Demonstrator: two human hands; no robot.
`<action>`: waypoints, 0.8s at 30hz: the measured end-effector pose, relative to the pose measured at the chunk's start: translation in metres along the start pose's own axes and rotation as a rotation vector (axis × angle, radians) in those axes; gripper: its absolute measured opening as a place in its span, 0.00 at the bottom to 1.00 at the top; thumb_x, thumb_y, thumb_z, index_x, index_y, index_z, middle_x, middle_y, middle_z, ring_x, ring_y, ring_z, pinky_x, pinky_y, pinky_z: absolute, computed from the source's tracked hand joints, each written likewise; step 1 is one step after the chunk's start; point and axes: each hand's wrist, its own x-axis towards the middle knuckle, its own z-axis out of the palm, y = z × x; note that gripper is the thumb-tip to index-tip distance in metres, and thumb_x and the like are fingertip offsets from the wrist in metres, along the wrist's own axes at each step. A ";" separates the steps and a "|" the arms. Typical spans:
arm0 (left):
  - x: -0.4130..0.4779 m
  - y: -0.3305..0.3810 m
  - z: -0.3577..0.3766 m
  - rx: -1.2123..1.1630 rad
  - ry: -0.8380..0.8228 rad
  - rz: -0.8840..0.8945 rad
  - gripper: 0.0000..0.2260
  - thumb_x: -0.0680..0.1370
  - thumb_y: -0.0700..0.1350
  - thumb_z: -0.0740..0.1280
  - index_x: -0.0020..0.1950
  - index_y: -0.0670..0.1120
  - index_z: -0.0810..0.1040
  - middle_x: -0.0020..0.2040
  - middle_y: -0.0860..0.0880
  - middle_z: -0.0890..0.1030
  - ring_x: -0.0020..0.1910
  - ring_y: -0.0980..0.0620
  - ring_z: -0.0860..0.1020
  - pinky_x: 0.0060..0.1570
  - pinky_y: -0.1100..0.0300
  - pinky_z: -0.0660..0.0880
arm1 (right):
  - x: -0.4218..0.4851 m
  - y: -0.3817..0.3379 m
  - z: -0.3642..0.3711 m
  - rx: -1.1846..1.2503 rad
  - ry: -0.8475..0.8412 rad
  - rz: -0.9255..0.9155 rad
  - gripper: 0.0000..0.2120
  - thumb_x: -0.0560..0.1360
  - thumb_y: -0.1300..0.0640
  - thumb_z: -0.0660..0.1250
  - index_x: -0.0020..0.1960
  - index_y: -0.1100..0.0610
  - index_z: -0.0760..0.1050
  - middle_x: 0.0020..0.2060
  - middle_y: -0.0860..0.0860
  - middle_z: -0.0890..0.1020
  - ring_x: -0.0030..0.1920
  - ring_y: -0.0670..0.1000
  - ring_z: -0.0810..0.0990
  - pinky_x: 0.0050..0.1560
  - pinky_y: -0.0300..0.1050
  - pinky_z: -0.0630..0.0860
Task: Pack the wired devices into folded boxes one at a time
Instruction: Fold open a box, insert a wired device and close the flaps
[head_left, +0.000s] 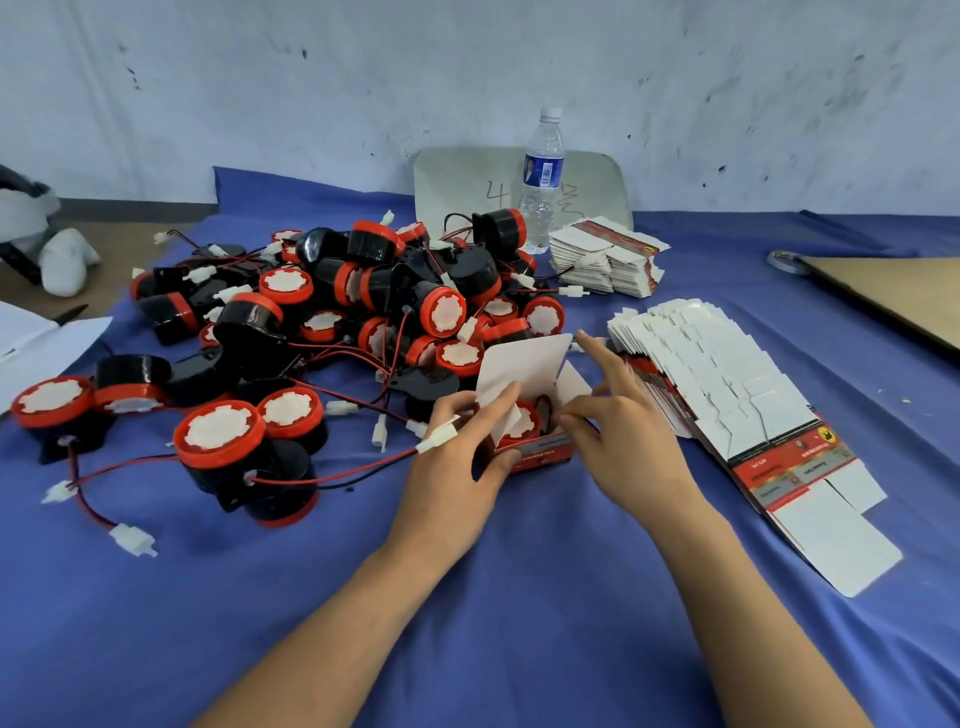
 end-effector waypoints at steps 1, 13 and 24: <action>0.000 0.000 0.000 0.009 -0.008 0.007 0.30 0.76 0.41 0.71 0.66 0.70 0.62 0.63 0.55 0.66 0.57 0.67 0.68 0.54 0.82 0.60 | 0.001 -0.002 0.000 0.079 0.015 0.028 0.12 0.77 0.66 0.65 0.51 0.53 0.84 0.76 0.42 0.56 0.61 0.45 0.70 0.57 0.47 0.73; 0.000 -0.001 0.000 0.056 -0.032 0.008 0.24 0.77 0.41 0.70 0.67 0.64 0.69 0.65 0.56 0.64 0.60 0.64 0.66 0.55 0.83 0.60 | 0.016 -0.001 0.008 0.382 0.028 0.252 0.40 0.74 0.61 0.70 0.76 0.37 0.55 0.55 0.54 0.78 0.51 0.57 0.79 0.53 0.52 0.77; 0.002 0.002 -0.001 0.041 -0.032 -0.042 0.17 0.77 0.41 0.71 0.64 0.53 0.79 0.65 0.56 0.65 0.60 0.62 0.67 0.56 0.82 0.61 | 0.032 -0.009 0.019 -0.027 0.042 0.396 0.20 0.74 0.49 0.70 0.58 0.55 0.63 0.46 0.55 0.78 0.47 0.61 0.78 0.39 0.49 0.68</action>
